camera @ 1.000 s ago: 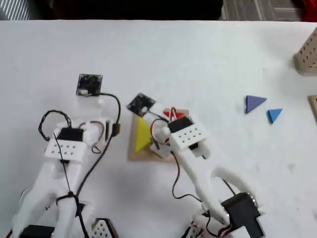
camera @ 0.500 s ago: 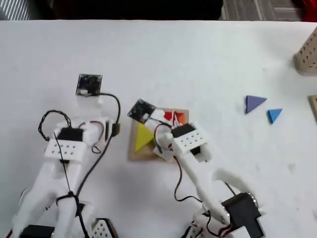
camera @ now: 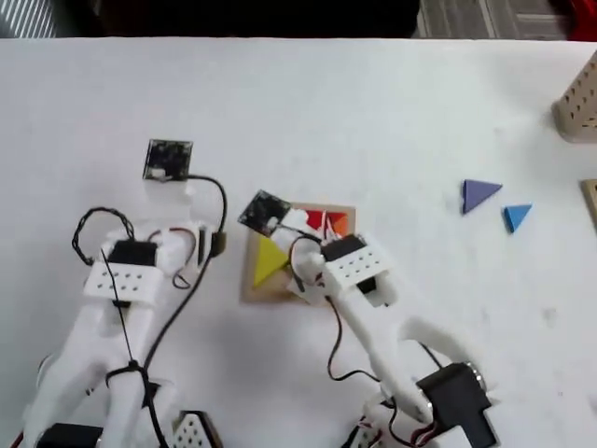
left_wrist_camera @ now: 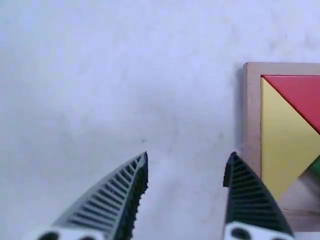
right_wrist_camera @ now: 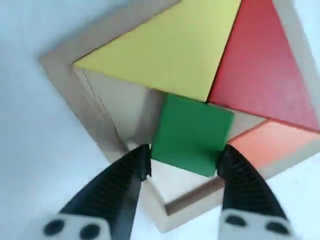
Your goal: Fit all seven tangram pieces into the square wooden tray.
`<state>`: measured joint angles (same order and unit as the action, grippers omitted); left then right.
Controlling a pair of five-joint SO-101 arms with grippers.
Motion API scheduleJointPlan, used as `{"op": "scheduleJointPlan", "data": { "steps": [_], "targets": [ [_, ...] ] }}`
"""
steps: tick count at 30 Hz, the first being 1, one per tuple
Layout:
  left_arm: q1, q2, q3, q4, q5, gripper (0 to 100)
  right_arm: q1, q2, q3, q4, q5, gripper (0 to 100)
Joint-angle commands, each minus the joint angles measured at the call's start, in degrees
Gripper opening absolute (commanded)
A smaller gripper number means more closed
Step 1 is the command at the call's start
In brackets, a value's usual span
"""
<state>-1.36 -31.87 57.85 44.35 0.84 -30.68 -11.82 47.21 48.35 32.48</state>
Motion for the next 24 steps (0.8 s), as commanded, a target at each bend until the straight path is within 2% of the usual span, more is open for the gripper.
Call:
{"op": "scheduleJointPlan", "data": {
  "steps": [1, 10, 19, 21, 24],
  "targets": [
    [-0.40, -0.04, -2.90, -1.32, -0.53, 26, -0.75, -1.19, -5.36, 5.32, -5.36, 19.3],
    [-0.31, -0.04, -2.90, -1.32, -0.53, 26, -4.79, 3.21, -7.56, 7.16, -7.38, 19.5],
    [-0.40, -0.04, -2.90, -1.32, -0.53, 26, 0.22, 0.04, -12.48, 13.41, -9.41, 18.9],
    [-0.31, -0.04, -2.90, -1.32, -0.53, 26, 0.40, -1.89, -10.73, 13.49, -9.41, 15.6],
    [-0.31, -0.04, -2.90, -1.32, -0.53, 26, -2.68, -4.35, -6.77, 12.35, -9.32, 3.4]
  ]
}}
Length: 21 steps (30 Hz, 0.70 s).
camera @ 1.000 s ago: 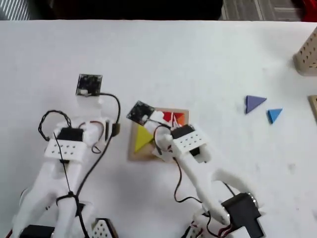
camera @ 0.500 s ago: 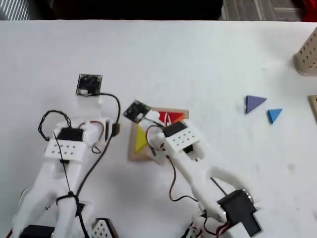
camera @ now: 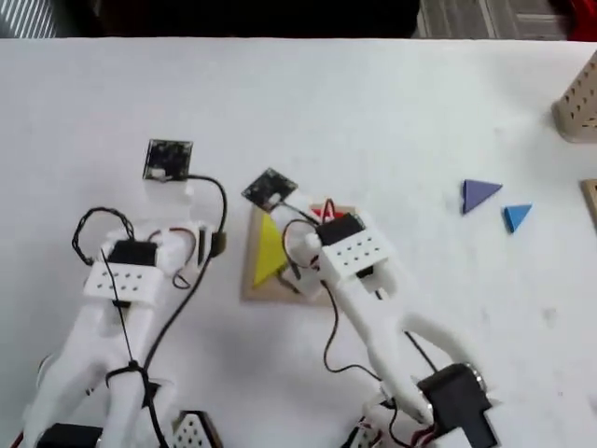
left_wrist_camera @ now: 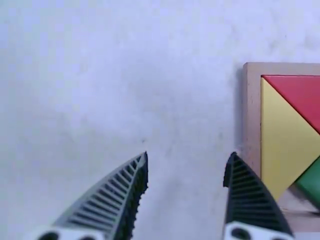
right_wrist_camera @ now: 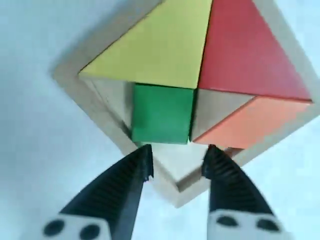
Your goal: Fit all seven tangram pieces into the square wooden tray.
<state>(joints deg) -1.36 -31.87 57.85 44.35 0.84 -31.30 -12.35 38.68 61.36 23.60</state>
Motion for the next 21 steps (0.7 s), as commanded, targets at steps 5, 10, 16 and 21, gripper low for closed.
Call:
{"op": "scheduleJointPlan", "data": {
  "steps": [5, 10, 16, 21],
  "targets": [
    [-0.22, -0.04, -2.90, -1.32, -0.53, 26, -8.75, -6.55, 8.09, -6.81, -3.16, 1.5],
    [-0.40, -0.04, -2.90, -1.32, -0.53, 26, -7.08, -3.82, 8.53, -11.56, -9.85, 1.9],
    [-0.40, -0.04, -2.90, -1.32, -0.53, 26, -3.65, 1.80, 7.30, -14.11, -9.76, 1.9],
    [-0.40, -0.04, -2.90, -1.32, -0.53, 26, -3.30, 1.89, 6.07, -11.82, -9.76, 1.9]
  ]
}}
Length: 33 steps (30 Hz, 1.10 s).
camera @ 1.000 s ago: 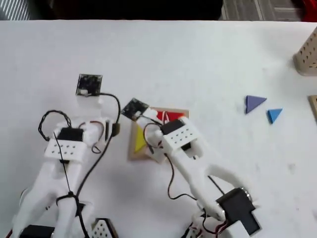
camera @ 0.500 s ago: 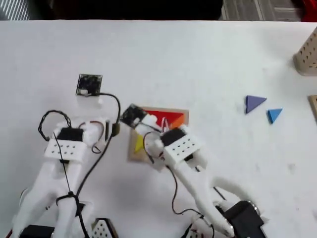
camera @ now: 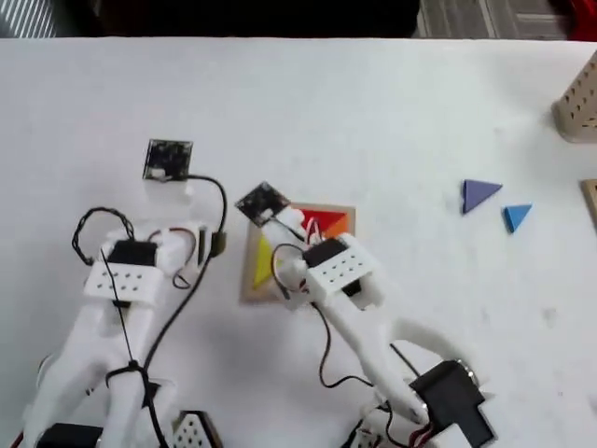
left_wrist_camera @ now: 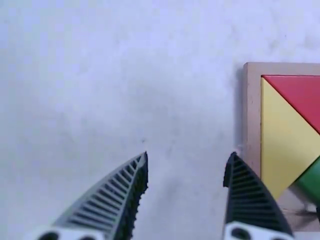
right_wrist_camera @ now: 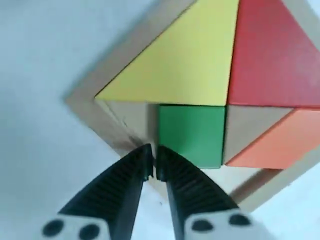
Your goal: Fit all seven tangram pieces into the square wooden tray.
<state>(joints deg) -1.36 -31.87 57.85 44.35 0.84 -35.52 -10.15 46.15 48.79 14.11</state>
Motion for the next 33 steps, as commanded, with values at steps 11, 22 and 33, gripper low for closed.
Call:
{"op": "scheduleJointPlan", "data": {
  "steps": [11, 22, 33],
  "targets": [
    [-0.40, -0.04, -2.90, -1.32, -0.53, 26, 9.80, -16.57, -1.85, 9.98, -0.88, 2.3],
    [-0.22, -0.04, -2.90, -1.32, -0.53, 26, 46.90, -12.97, -8.35, 7.25, -6.95, 16.6],
    [-0.22, -0.04, -2.81, -1.32, -0.53, 26, 60.97, 22.11, -37.19, 8.31, -12.22, 17.3]
  ]
}}
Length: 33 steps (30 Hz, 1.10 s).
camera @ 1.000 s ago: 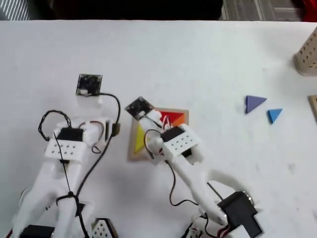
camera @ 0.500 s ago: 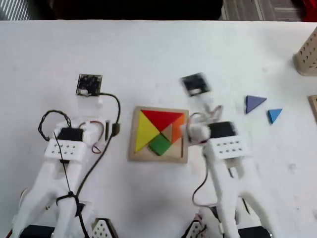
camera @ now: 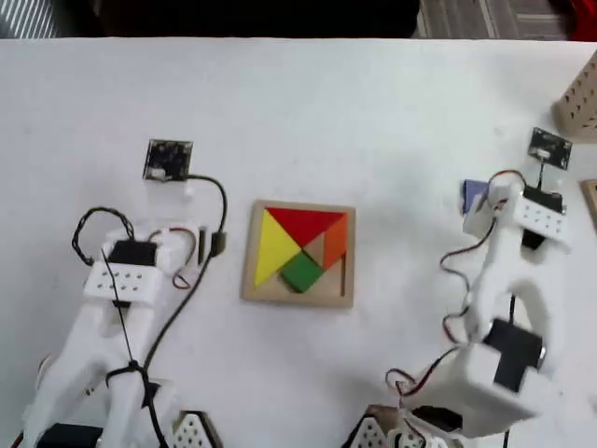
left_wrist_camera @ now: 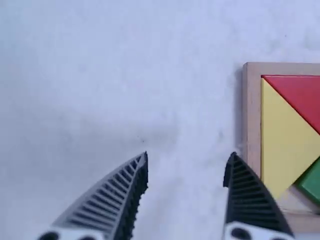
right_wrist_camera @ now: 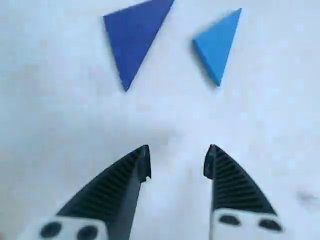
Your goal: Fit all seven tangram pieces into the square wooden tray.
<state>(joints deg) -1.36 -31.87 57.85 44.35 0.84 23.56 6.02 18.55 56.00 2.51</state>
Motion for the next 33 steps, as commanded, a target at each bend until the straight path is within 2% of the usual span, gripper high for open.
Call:
{"op": "scheduleJointPlan", "data": {
  "steps": [1, 4, 9, 17, 31, 33],
  "targets": [
    [-0.22, -0.04, -2.81, -1.32, -0.53, 26, 2.51, 8.48, -12.57, 1.63, -0.62, 17.3],
    [-0.22, -0.04, -2.81, -1.32, -0.53, 26, 3.91, 15.60, -20.31, 1.54, -0.79, 17.3],
    [-0.22, -0.04, -2.81, -1.32, -0.53, 26, 4.97, 25.01, -31.65, 1.71, -7.47, 17.5],
    [-0.31, -0.04, -2.90, -1.32, -0.53, 26, 2.07, 34.15, -44.48, 1.80, -10.37, 17.5],
    [-0.04, -0.04, -2.90, -1.32, -0.53, 26, 2.77, 43.56, -46.86, 1.89, -9.85, 17.0],
    [-0.04, -0.04, -2.90, -1.32, -0.53, 26, 2.59, 43.56, -46.95, 2.77, -9.76, 13.5]
  ]
}}
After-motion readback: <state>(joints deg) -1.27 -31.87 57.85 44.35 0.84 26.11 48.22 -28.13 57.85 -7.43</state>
